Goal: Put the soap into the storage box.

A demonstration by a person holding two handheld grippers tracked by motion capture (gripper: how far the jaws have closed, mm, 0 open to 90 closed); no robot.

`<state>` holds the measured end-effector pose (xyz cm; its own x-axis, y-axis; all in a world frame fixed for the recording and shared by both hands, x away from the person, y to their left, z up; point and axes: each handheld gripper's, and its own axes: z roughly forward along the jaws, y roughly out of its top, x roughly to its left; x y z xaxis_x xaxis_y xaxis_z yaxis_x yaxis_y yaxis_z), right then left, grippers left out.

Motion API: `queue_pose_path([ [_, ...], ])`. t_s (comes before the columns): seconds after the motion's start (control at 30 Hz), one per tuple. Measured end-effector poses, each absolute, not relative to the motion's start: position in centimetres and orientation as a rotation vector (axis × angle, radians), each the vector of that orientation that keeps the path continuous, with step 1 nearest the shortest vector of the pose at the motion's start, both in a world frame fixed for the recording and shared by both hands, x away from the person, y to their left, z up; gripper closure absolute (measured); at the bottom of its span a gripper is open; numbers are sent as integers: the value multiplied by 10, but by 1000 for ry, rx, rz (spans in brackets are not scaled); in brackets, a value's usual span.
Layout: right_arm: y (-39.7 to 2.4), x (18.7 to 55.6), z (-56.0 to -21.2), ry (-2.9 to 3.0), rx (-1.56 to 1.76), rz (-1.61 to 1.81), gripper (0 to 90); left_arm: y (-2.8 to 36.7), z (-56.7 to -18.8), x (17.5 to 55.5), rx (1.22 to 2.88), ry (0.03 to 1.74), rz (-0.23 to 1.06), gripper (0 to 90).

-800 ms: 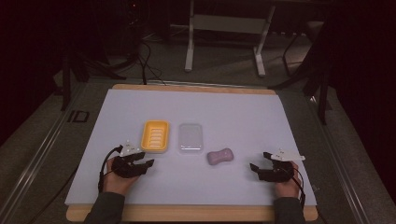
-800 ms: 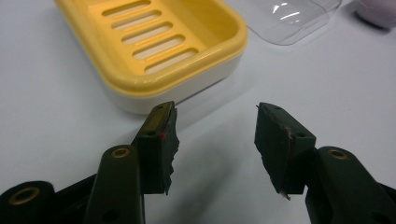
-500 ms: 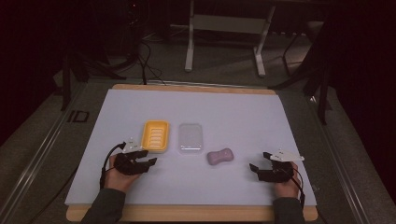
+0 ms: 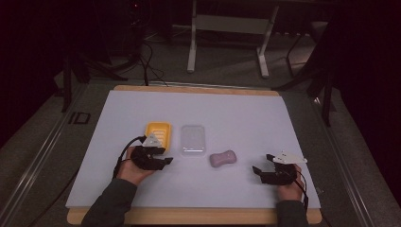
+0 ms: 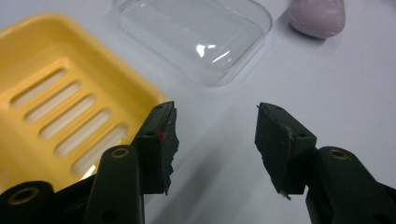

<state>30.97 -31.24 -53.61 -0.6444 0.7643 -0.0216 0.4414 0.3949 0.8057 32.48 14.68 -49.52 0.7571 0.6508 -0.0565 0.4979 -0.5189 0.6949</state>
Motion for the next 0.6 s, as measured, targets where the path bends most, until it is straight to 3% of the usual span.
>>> queue_pose_path([
  [0.6,-312,310,-536,2268,1038,1131,198,65,-484,362,2318,647,158,441],
])
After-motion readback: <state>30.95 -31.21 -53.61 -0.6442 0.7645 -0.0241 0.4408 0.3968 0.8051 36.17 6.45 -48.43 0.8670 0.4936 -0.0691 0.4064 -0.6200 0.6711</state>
